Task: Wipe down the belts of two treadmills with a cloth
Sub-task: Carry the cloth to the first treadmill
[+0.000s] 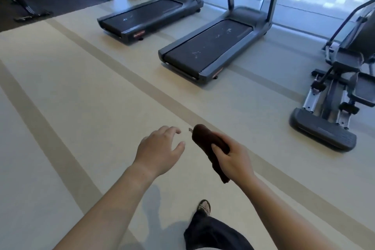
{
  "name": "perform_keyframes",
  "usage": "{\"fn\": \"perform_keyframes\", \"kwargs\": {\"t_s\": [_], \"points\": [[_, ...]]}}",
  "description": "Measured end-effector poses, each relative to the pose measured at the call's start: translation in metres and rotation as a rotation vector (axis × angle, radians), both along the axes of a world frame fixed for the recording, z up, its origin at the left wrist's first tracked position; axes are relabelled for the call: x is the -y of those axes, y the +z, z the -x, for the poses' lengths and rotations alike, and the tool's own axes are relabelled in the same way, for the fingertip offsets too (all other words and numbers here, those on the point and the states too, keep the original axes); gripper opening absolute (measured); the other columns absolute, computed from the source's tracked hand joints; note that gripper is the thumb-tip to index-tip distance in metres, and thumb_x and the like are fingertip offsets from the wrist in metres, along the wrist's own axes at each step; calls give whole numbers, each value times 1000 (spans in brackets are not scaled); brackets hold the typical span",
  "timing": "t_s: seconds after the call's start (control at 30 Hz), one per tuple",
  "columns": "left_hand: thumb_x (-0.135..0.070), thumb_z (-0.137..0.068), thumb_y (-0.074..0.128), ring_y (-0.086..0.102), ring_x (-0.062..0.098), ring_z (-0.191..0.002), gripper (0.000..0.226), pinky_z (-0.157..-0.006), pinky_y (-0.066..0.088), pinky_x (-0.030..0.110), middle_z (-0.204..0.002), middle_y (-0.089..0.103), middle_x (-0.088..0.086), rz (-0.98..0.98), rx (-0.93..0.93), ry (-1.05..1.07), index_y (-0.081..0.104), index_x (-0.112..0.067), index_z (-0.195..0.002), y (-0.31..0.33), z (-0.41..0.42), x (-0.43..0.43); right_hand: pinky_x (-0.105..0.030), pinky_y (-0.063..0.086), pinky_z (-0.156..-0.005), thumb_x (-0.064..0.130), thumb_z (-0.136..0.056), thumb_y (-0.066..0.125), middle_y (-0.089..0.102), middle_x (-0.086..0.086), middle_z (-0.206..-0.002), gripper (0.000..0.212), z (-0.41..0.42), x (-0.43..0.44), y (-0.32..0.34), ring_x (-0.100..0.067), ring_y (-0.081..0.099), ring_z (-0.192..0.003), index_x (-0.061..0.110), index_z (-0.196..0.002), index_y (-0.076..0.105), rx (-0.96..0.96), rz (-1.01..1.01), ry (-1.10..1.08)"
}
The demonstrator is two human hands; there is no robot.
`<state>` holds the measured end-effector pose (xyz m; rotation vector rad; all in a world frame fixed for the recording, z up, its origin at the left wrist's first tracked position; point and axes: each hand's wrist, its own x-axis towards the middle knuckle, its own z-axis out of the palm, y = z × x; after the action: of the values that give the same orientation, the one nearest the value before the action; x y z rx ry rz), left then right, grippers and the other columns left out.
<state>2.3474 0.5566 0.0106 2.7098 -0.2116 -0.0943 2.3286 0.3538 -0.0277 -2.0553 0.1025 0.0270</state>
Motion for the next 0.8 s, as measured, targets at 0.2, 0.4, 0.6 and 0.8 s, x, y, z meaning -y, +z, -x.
{"fn": "perform_keyframes", "kwargs": {"t_s": [0.2,0.4,0.6,0.8], "points": [[-44,-90,44,51,11,-112,36,-88,43,32,-126,53,-13,4,-29,-4,50,-31,-123,-17,-151,31,-44,54,-47,20,-85,51,68,10,-73,41,-156,24,-11,-17,64,-47,55,-104,59,10,-39,1],[-43,-90,44,52,9,-110,34,-83,41,28,-125,53,-15,6,-45,28,50,-31,-122,-12,-291,68,-37,56,-48,19,-87,52,68,14,-81,42,-303,60,-3,-11,65,-56,57,-104,58,-3,-38,25],[-42,-91,44,50,11,-114,36,-88,42,31,-128,52,-13,21,-86,-3,50,-29,-124,-9,-399,108,-40,57,-55,18,-88,53,68,17,-85,39,-403,95,-1,-10,66,-61,52,-107,60,-25,-36,1],[-42,-91,44,51,11,-112,36,-89,43,33,-128,52,-13,41,-106,-48,49,-30,-124,-21,-510,127,-34,54,-77,20,-88,55,68,22,-93,38,-507,113,-14,-4,64,-84,46,-115,59,-15,9,-44]]}}
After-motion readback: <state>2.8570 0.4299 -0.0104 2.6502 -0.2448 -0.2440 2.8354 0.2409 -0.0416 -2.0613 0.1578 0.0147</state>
